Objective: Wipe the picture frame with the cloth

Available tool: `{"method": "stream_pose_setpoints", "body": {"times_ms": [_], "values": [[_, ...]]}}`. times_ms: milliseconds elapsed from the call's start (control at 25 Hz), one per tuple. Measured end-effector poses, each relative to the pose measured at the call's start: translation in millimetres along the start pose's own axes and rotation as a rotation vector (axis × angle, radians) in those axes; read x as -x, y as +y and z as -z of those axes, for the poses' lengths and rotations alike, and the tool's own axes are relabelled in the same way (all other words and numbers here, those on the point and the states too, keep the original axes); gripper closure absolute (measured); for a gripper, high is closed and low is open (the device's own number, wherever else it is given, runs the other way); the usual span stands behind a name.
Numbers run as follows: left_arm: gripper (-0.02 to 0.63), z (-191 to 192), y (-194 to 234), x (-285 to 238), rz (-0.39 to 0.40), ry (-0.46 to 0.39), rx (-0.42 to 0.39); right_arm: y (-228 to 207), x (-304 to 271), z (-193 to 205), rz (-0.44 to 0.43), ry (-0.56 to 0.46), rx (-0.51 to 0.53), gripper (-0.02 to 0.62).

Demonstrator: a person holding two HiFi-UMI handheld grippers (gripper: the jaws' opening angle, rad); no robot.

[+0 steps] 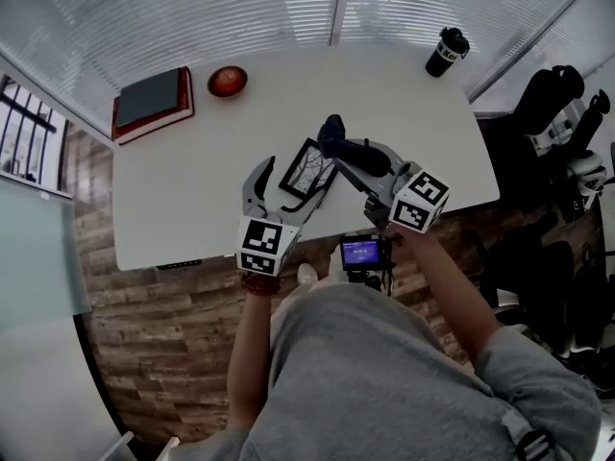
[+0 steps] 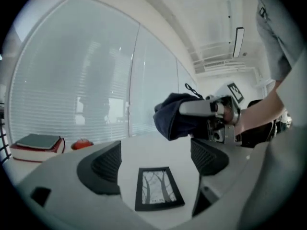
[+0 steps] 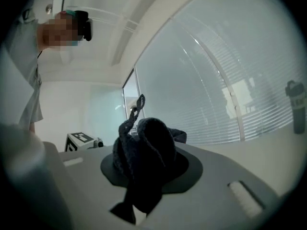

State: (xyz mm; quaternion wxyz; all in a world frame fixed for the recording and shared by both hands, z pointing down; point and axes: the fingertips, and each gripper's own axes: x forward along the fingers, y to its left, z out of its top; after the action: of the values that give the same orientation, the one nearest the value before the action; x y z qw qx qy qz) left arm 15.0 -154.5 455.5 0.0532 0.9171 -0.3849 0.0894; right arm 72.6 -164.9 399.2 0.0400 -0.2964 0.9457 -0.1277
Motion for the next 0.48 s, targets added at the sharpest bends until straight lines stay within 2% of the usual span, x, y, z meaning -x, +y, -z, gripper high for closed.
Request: {"method": "stream_pose_setpoints", "body": {"times_ms": [120, 280, 360, 480], "values": [[0.175, -44.8, 3.5, 16.1, -0.065, -0.136, -0.034, 12.9, 13.0, -24.7, 0.059, -0.073, 0.066, 0.479], [0.224, -79.1, 4.4, 33.5, -0.145, -0.278, -0.08, 29.4, 25.8, -39.5, 0.109, -0.12, 0.122, 0.476], [0.261, -86.1, 4.3, 40.6, -0.174, -0.328, -0.077, 37.6, 28.5, -42.6, 0.129, -0.125, 0.165, 0.476], [0.315, -82.4, 3.7, 44.9, -0.203, -0.345, -0.072, 46.9, 29.8, -42.0, 0.157, -0.11, 0.243, 0.476]]}}
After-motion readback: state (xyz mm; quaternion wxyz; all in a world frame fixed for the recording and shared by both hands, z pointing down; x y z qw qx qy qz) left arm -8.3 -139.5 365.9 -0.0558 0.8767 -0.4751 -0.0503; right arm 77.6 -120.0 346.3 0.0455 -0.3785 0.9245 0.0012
